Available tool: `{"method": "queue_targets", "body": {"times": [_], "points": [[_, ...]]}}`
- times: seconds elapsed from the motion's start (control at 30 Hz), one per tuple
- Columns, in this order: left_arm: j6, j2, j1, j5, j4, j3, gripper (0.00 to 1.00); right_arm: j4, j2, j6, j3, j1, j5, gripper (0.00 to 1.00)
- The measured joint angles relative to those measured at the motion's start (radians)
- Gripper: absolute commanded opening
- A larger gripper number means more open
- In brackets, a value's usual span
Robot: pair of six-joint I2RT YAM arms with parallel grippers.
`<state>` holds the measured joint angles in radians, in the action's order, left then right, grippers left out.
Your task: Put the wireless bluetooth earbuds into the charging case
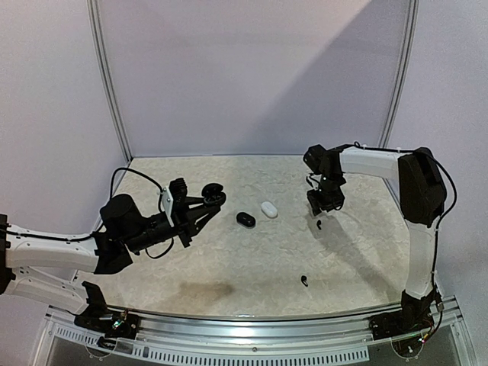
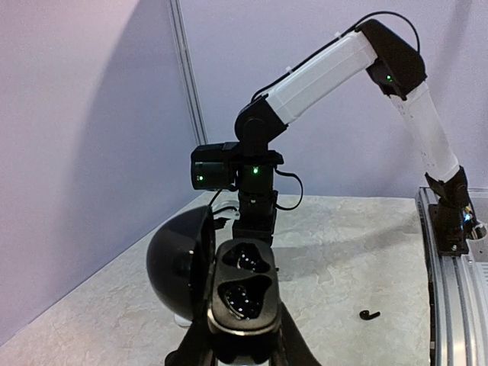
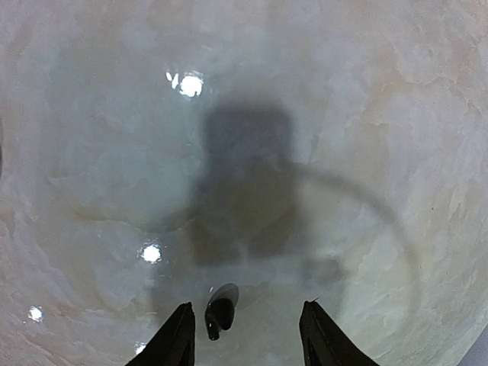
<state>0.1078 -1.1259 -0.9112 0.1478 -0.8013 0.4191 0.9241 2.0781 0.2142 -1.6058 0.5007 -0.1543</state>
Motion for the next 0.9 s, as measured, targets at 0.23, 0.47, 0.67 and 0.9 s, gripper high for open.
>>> {"method": "queue_targets", "body": {"times": [0.23,0.47,0.67,0.9], "points": [[0.000,0.000,0.000,0.000,0.000,-0.002,0.00,0.025,0.067,-0.014,-0.045,-0.015,0.065,0.38],[0.000,0.000,0.000,-0.002,0.000,-0.010,0.00,0.053,0.087,-0.010,-0.055,-0.015,0.089,0.37],[0.000,0.000,0.000,-0.002,0.000,-0.010,0.00,0.062,0.088,-0.002,-0.042,-0.015,0.090,0.30],[0.000,0.000,0.000,-0.001,0.000,-0.010,0.00,0.063,0.089,0.009,-0.025,-0.015,0.091,0.26]]}}
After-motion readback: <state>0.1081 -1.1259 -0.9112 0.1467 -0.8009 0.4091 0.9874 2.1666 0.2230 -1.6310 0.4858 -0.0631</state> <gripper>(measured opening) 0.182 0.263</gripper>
